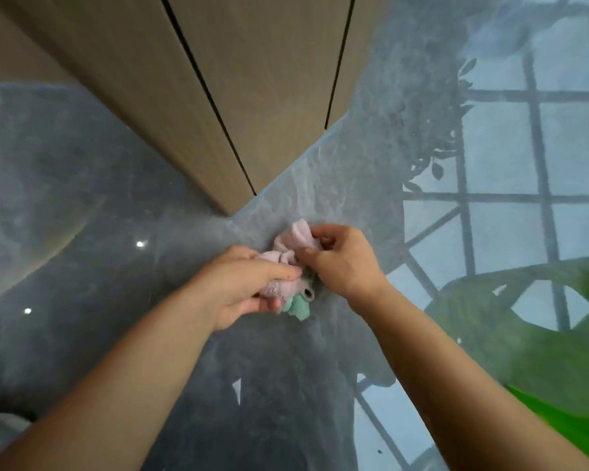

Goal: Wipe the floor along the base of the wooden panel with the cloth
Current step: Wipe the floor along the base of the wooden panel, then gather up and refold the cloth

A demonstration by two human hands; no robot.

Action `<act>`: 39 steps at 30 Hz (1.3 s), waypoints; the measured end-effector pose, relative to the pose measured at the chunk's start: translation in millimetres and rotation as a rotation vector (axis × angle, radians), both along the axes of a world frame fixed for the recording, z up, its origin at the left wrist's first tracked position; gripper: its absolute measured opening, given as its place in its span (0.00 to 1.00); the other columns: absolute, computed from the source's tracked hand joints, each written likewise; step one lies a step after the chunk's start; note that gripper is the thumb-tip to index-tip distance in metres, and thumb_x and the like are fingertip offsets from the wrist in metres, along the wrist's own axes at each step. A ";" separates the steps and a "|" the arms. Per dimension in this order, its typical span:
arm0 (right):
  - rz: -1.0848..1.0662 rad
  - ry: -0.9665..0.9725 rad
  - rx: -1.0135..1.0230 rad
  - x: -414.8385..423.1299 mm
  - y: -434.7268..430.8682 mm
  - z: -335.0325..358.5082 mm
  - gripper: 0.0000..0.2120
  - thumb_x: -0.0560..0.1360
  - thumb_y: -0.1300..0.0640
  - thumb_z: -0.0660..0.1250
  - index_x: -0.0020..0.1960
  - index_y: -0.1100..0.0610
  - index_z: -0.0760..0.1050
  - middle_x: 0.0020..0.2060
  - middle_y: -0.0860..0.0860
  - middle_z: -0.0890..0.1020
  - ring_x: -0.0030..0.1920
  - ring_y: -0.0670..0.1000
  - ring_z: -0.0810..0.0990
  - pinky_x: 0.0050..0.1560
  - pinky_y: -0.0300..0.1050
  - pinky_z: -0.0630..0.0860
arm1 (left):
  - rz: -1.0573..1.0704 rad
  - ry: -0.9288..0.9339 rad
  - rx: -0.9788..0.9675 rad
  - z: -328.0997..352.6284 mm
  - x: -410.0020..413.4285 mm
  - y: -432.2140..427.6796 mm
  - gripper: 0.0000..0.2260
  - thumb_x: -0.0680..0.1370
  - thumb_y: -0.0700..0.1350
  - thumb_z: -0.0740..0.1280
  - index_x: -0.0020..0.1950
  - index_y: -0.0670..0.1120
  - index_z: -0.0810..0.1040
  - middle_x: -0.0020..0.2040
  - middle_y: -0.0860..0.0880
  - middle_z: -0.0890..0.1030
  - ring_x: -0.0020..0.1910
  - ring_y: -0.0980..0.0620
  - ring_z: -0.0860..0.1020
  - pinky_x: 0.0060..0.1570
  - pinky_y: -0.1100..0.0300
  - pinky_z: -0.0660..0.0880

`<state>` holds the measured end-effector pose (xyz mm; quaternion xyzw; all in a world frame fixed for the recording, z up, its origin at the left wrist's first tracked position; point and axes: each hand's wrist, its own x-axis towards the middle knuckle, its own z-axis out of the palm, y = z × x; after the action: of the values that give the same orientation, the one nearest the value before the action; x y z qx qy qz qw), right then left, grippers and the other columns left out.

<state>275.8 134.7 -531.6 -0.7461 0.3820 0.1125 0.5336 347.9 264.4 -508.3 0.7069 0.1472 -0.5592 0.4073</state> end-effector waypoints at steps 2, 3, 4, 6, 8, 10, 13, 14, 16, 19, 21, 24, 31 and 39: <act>-0.112 -0.043 0.039 -10.7 -15.2 1.2 0.07 0.70 0.63 0.72 0.48 0.60 0.84 0.42 0.60 0.86 0.44 0.56 0.85 0.49 0.55 0.81 | -0.093 0.108 -0.010 -1.7 0.4 -5.8 0.10 0.70 0.39 0.75 0.50 0.41 0.83 0.41 0.42 0.86 0.33 0.51 0.81 0.23 0.63 0.72; -0.186 -0.075 0.033 -22.3 -24.9 2.4 0.06 0.70 0.63 0.73 0.47 0.58 0.84 0.40 0.57 0.86 0.40 0.49 0.84 0.46 0.51 0.82 | -0.165 0.103 -0.004 -4.4 -1.0 -10.0 0.10 0.69 0.39 0.75 0.49 0.42 0.83 0.39 0.43 0.85 0.31 0.52 0.80 0.21 0.63 0.71; -0.257 -0.112 0.001 -36.1 -33.8 4.5 0.06 0.70 0.62 0.74 0.46 0.56 0.84 0.38 0.52 0.85 0.36 0.42 0.81 0.42 0.45 0.80 | -0.237 0.078 -0.002 -7.1 -3.5 -16.3 0.10 0.68 0.40 0.76 0.48 0.42 0.83 0.37 0.44 0.85 0.30 0.52 0.80 0.21 0.63 0.70; -0.406 -0.176 -0.140 -68.1 -44.3 10.5 0.08 0.70 0.60 0.75 0.47 0.51 0.84 0.40 0.46 0.80 0.34 0.37 0.76 0.41 0.35 0.74 | -0.327 0.030 -0.012 -12.7 -12.6 -36.9 0.08 0.68 0.41 0.76 0.45 0.43 0.83 0.34 0.46 0.84 0.27 0.54 0.79 0.19 0.64 0.68; -0.554 -0.248 -0.274 -97.7 -45.3 23.3 0.10 0.69 0.61 0.75 0.48 0.50 0.84 0.44 0.47 0.80 0.37 0.40 0.76 0.44 0.38 0.75 | -0.380 0.051 -0.061 -14.6 -30.1 -68.0 0.07 0.69 0.42 0.76 0.44 0.43 0.82 0.35 0.46 0.84 0.27 0.54 0.80 0.19 0.65 0.69; -0.610 -0.303 -0.423 -119.0 -39.6 41.2 0.13 0.68 0.64 0.74 0.49 0.50 0.84 0.44 0.50 0.80 0.39 0.42 0.76 0.44 0.40 0.77 | -0.398 0.079 -0.147 -8.1 -52.7 -99.8 0.05 0.72 0.42 0.73 0.46 0.43 0.82 0.36 0.46 0.84 0.28 0.54 0.80 0.21 0.64 0.73; -0.521 -0.349 -0.566 -143.0 -15.9 70.7 0.16 0.66 0.69 0.73 0.51 0.56 0.84 0.46 0.53 0.79 0.40 0.46 0.76 0.42 0.37 0.74 | -0.332 0.260 -0.327 24.4 -83.5 -125.6 0.15 0.77 0.40 0.61 0.61 0.38 0.79 0.52 0.39 0.83 0.41 0.49 0.81 0.38 0.59 0.80; -0.480 -0.356 -0.561 -149.1 -7.4 83.7 0.16 0.67 0.71 0.73 0.52 0.57 0.84 0.47 0.54 0.79 0.39 0.46 0.76 0.43 0.36 0.74 | -0.268 0.341 -0.378 40.2 -87.5 -126.7 0.18 0.77 0.39 0.56 0.64 0.37 0.77 0.55 0.38 0.82 0.44 0.47 0.82 0.41 0.58 0.80; -0.376 -0.336 -0.528 -165.0 3.2 115.9 0.15 0.69 0.70 0.72 0.53 0.58 0.84 0.49 0.55 0.79 0.40 0.44 0.75 0.45 0.32 0.72 | -0.140 0.470 -0.420 82.3 -93.1 -119.5 0.23 0.75 0.41 0.52 0.66 0.34 0.74 0.56 0.36 0.81 0.46 0.45 0.83 0.45 0.55 0.81; -0.268 -0.308 -0.409 -193.7 10.9 186.9 0.11 0.71 0.69 0.71 0.51 0.58 0.85 0.47 0.54 0.81 0.43 0.43 0.76 0.47 0.31 0.70 | -0.279 0.332 -0.375 165.1 -111.9 -95.1 0.20 0.78 0.45 0.61 0.66 0.36 0.75 0.54 0.39 0.81 0.47 0.47 0.81 0.51 0.52 0.79; -0.301 -0.316 -0.331 -209.7 16.9 251.0 0.08 0.73 0.68 0.71 0.49 0.58 0.84 0.44 0.53 0.83 0.43 0.47 0.79 0.44 0.37 0.73 | -0.371 0.173 -0.298 227.6 -132.9 -80.6 0.16 0.78 0.41 0.65 0.64 0.36 0.76 0.53 0.40 0.83 0.46 0.48 0.83 0.49 0.53 0.82; -0.494 -0.293 -0.337 -237.0 17.8 350.5 0.13 0.73 0.66 0.72 0.55 0.55 0.83 0.49 0.53 0.81 0.47 0.50 0.80 0.46 0.43 0.78 | -0.271 0.245 -0.285 316.7 -159.7 -77.9 0.15 0.78 0.39 0.63 0.64 0.37 0.76 0.57 0.39 0.84 0.50 0.46 0.84 0.47 0.53 0.83; -1.199 -0.444 0.120 -328.9 -14.7 485.8 0.15 0.73 0.59 0.74 0.59 0.56 0.79 0.50 0.50 0.87 0.47 0.46 0.84 0.46 0.38 0.79 | -0.581 0.223 -0.458 448.9 -247.6 -138.0 0.22 0.66 0.50 0.73 0.57 0.41 0.82 0.56 0.41 0.85 0.58 0.43 0.82 0.62 0.48 0.77; -1.064 0.036 -0.365 -397.5 -95.9 466.1 0.11 0.72 0.55 0.74 0.53 0.56 0.82 0.47 0.53 0.86 0.46 0.54 0.83 0.50 0.50 0.78 | -0.634 -0.016 -0.366 433.9 -338.1 -215.5 0.03 0.71 0.41 0.74 0.44 0.46 0.84 0.43 0.46 0.87 0.47 0.46 0.84 0.49 0.46 0.83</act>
<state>-121.7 38.7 -65.5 -0.5286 0.7281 -0.2273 0.3725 9.8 48.9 -74.5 0.6372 -0.1848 -0.6691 0.3349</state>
